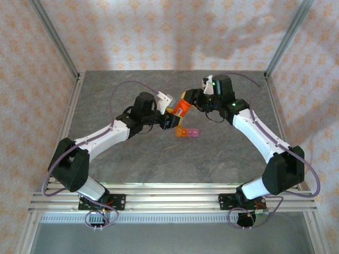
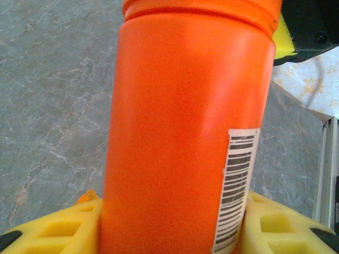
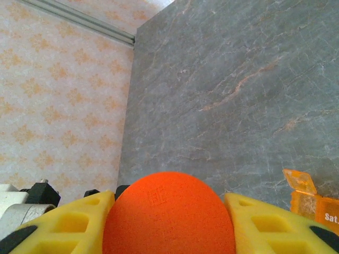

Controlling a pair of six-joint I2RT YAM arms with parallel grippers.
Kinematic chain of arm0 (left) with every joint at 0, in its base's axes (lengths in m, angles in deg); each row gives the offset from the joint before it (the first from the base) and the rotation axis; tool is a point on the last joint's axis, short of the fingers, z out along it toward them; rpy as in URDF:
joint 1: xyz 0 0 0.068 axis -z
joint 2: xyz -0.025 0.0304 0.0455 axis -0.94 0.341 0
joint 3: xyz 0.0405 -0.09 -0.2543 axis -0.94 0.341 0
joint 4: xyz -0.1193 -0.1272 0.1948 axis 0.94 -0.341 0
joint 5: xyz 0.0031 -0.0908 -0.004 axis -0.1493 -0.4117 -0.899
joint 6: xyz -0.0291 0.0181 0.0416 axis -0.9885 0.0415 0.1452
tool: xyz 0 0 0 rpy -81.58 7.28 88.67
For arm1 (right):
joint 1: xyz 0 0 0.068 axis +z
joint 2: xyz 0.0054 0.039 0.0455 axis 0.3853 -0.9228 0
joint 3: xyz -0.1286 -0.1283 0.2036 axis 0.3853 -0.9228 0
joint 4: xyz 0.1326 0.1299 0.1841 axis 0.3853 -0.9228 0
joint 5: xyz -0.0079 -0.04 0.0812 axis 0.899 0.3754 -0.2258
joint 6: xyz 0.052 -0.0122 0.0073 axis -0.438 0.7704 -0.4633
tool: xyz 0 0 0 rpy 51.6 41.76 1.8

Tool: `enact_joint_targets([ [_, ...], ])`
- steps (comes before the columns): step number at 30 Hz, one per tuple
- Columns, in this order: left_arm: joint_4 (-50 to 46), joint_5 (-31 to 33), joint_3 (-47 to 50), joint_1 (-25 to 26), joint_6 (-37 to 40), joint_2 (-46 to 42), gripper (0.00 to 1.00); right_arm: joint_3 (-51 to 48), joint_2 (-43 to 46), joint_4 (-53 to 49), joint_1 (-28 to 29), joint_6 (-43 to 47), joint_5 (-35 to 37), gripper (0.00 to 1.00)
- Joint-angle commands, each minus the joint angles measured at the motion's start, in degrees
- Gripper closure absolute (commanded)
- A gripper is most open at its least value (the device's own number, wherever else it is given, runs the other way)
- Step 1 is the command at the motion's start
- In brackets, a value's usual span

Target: Sort the pills into containers

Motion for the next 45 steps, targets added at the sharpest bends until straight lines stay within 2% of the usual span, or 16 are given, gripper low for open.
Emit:
enact_joint_targets([
  [1,2.42,-1.82,-2.83,0.17,2.19,0.6,0.52,1.8,0.06,2.12,0.76,-1.63,-4.42,0.82],
  [6,2.13,-1.75,-3.15,0.16,2.52,1.25,0.43,2.29,0.34,2.28,0.74,-2.31,-5.25,0.83],
  [13,2.88,-2.41,-4.0,0.24,1.8,2.0,0.37,2.21,0.38,2.48,0.91,-2.82,-5.73,0.84],
  [29,1.6,-2.29,-1.34,0.35,2.84,1.6,0.4,3.46,0.7,-0.61,1.11,-0.42,-3.24,0.84],
  [30,1.5,-2.1,-1.02,0.32,2.93,1.42,0.41,3.58,0.54,-0.68,1.15,-0.37,-3.14,0.84],
  [35,0.93,-2.08,-0.65,0.01,3.55,1.13,0.61,3.61,0.54,-1.39,1.14,0.07,-2.6,0.84],
  [42,1.22,-1.8,-0.21,-0.24,3.37,0.63,0.59,3.58,0.53,-2.25,0.91,0.5,-1.68,0.84],
  [45,1.82,-1.71,0.39,-0.36,3.07,0.18,0.64,3.35,0.54,-2.13,0.73,0.3,-1.33,0.84],
])
